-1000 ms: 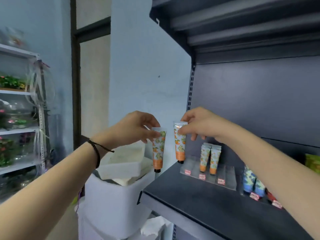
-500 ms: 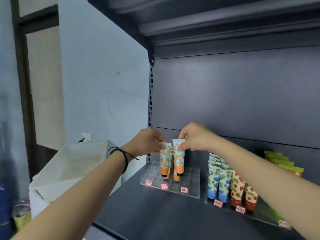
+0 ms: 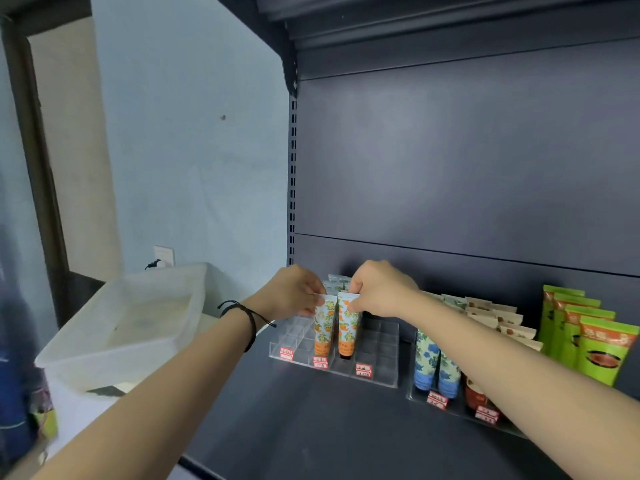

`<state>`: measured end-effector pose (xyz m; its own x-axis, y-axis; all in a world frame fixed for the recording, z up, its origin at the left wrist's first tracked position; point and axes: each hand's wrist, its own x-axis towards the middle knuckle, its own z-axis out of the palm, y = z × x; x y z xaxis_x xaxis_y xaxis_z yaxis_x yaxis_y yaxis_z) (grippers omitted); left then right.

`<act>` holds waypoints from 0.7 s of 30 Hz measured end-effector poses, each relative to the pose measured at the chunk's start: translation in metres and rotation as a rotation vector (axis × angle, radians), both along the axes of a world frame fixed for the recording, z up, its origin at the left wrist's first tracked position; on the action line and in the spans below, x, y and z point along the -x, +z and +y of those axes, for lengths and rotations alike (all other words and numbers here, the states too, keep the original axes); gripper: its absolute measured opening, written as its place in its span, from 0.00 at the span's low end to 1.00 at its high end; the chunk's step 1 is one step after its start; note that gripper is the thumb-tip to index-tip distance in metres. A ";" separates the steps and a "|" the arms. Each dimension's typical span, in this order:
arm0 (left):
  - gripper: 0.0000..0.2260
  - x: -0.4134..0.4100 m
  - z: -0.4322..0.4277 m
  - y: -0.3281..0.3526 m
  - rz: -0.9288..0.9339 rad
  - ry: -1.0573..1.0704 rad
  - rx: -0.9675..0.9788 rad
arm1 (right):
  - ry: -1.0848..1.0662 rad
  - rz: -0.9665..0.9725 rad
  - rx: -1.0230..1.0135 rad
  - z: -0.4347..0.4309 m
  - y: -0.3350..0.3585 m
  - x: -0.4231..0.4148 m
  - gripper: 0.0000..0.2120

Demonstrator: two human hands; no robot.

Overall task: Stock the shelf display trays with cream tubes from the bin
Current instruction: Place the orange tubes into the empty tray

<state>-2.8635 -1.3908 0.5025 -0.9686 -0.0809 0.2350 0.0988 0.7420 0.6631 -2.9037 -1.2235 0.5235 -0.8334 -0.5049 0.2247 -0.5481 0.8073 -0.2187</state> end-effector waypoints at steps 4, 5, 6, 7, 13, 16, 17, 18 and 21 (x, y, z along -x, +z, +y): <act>0.07 -0.001 -0.002 -0.002 -0.011 0.013 -0.015 | 0.021 -0.009 -0.006 -0.004 -0.004 0.001 0.12; 0.07 -0.001 -0.002 -0.001 -0.016 0.013 -0.008 | 0.027 -0.012 -0.013 -0.005 -0.005 0.000 0.13; 0.07 -0.002 -0.002 -0.001 -0.022 0.011 0.001 | 0.029 -0.014 -0.019 -0.006 -0.006 -0.001 0.13; 0.08 -0.002 -0.001 0.000 -0.026 0.007 0.010 | 0.030 -0.011 -0.022 -0.006 -0.007 -0.001 0.13; 0.11 -0.007 0.003 0.002 0.014 -0.004 0.108 | 0.021 -0.040 -0.017 -0.003 -0.004 -0.005 0.14; 0.11 -0.015 0.001 0.002 0.048 0.003 0.126 | 0.020 -0.047 0.012 0.002 0.001 -0.009 0.14; 0.12 -0.019 -0.001 0.002 0.070 0.008 0.149 | 0.013 -0.033 0.019 0.004 0.002 -0.012 0.14; 0.12 -0.022 -0.004 0.001 0.095 0.014 0.178 | 0.004 -0.012 0.027 0.007 0.003 -0.015 0.14; 0.11 -0.036 -0.014 -0.001 0.148 0.046 0.233 | -0.011 0.064 0.071 0.014 0.005 -0.026 0.12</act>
